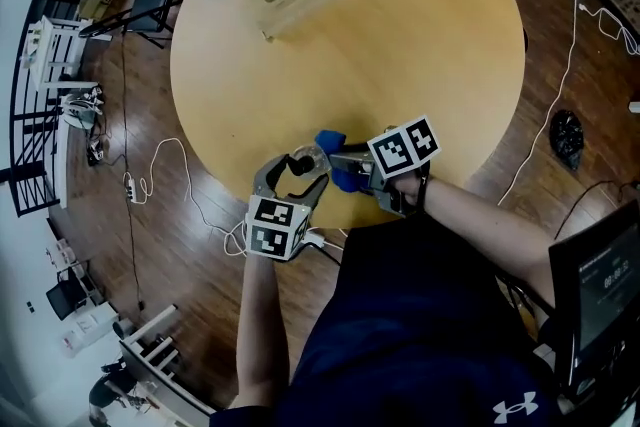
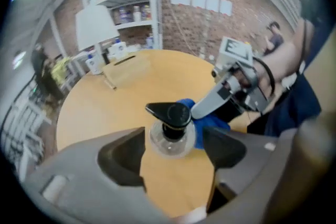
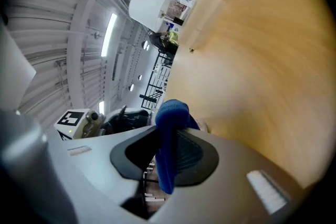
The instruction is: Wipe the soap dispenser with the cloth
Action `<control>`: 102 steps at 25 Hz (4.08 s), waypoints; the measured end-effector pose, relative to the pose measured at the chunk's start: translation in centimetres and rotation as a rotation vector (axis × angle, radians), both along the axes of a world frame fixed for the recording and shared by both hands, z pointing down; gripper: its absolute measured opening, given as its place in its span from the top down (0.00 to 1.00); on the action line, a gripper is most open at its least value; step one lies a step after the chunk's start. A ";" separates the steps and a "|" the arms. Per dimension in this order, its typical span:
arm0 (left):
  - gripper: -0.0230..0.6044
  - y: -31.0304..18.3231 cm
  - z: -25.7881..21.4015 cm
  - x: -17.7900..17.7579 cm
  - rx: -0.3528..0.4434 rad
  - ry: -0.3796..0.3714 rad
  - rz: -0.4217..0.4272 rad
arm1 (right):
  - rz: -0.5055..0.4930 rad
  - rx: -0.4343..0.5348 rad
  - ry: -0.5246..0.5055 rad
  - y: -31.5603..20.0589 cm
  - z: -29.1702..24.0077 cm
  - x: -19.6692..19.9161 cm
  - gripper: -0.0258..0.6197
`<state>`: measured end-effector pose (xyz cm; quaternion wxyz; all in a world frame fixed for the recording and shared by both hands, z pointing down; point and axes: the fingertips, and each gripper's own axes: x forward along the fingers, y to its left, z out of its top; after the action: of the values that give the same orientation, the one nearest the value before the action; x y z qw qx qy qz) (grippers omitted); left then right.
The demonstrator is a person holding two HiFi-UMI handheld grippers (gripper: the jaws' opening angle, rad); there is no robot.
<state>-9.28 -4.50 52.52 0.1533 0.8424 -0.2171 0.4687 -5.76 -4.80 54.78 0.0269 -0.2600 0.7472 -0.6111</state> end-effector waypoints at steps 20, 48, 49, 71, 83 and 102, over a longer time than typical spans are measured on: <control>0.33 0.8 2.9 0.3 0.161 -0.012 -0.086 | 0.025 -0.121 0.156 0.8 7.5 1.9 0.84; 0.37 -3.5 4.7 -1.7 0.115 0.213 -0.251 | -0.017 -0.020 0.671 2.4 8.6 7.0 0.81; 0.37 -3.6 3.5 -2.0 0.110 0.245 -0.261 | 0.001 -0.012 0.651 2.3 8.0 7.1 0.80; 0.37 -4.3 -21.4 1.8 -0.062 0.991 -0.342 | 0.119 0.590 0.182 -3.9 -15.9 2.8 0.81; 0.37 -4.8 -19.3 1.8 -0.041 0.958 -0.422 | -0.055 0.564 0.152 3.9 -14.0 0.2 0.81; 0.37 -5.0 -17.9 -0.3 -0.080 0.997 -0.513 | -0.157 0.621 0.250 3.9 -13.0 -1.7 0.81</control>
<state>-9.61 -9.49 34.58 0.3783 0.8757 -0.2987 -0.0306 -7.42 -0.94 41.76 -0.0342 -0.2540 0.9127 -0.3182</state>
